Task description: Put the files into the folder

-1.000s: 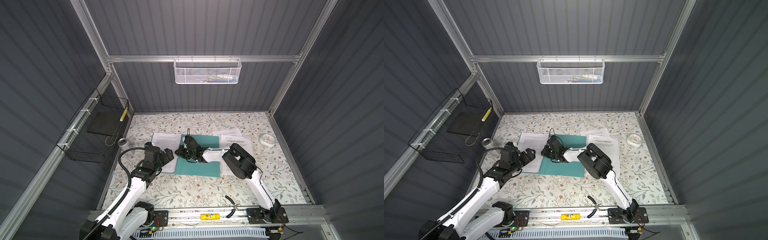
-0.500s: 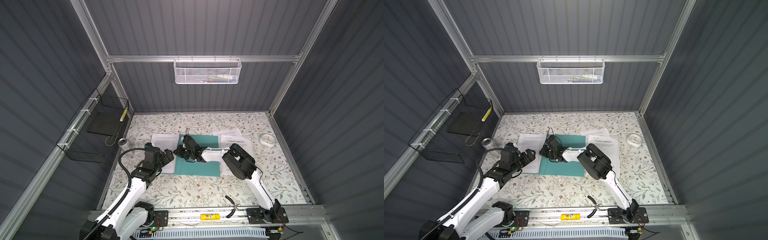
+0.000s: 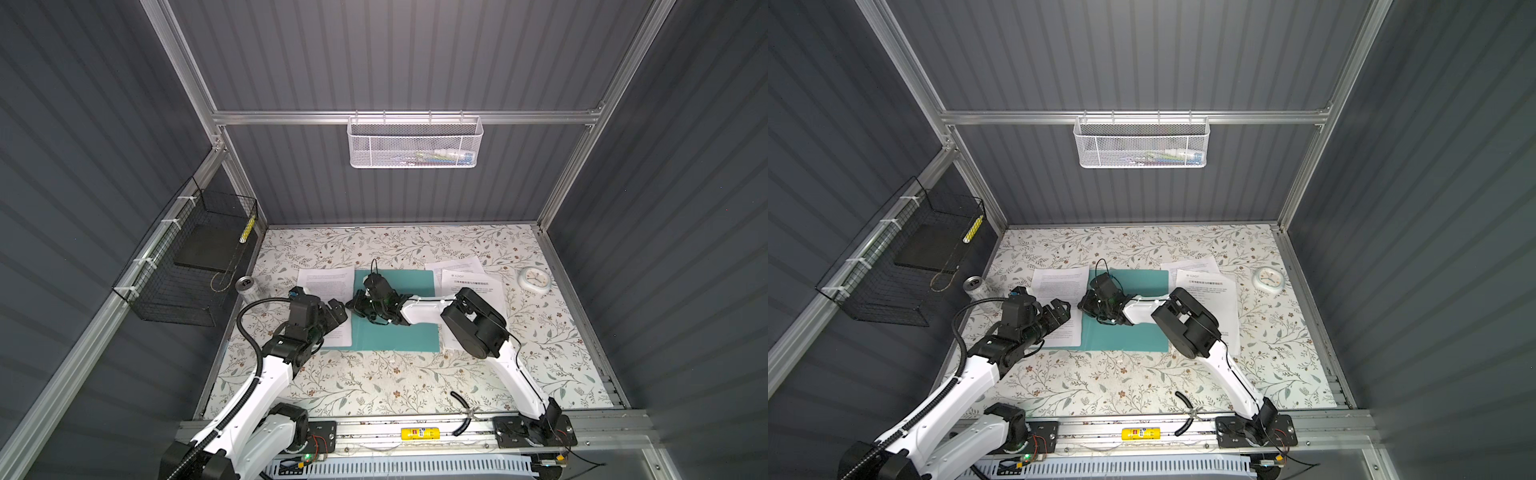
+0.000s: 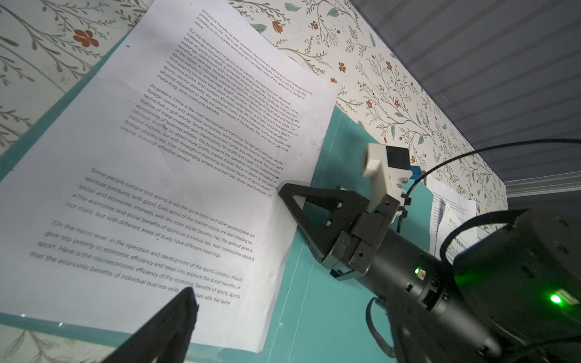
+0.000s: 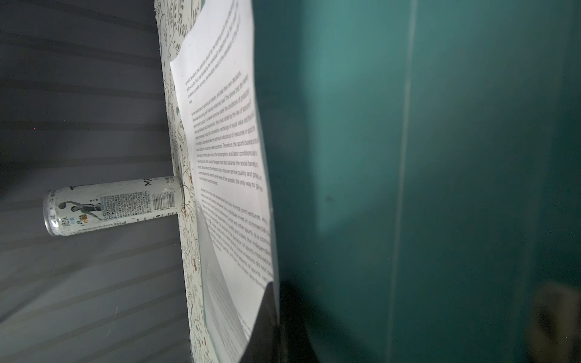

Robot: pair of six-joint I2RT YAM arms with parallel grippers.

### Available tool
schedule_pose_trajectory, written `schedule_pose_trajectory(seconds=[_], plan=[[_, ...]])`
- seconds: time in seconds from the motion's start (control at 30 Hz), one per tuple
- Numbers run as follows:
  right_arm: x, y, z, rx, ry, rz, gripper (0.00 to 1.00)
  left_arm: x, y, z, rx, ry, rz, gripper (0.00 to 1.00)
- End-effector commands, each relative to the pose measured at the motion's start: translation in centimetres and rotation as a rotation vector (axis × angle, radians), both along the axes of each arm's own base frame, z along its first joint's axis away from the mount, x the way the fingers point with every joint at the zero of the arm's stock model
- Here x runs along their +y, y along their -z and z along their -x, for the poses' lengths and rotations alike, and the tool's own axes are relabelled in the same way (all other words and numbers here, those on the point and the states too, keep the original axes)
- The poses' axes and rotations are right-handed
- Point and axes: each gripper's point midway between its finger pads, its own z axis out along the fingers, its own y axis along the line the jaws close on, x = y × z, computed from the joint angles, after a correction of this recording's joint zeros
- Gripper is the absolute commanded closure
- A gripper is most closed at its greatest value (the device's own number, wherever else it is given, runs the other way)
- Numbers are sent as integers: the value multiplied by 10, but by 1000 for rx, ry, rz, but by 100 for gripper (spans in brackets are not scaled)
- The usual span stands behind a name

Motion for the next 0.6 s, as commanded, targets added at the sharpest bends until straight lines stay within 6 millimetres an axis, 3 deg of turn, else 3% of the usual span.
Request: schedule_pose_trajectory(seconds=[0.0, 0.57], plan=[[2, 10, 8, 42, -2, 1, 100, 5, 4, 3, 6, -26, 2, 5], [0, -12, 18, 2, -30, 11, 100, 6, 4, 5, 1, -31, 6, 5]])
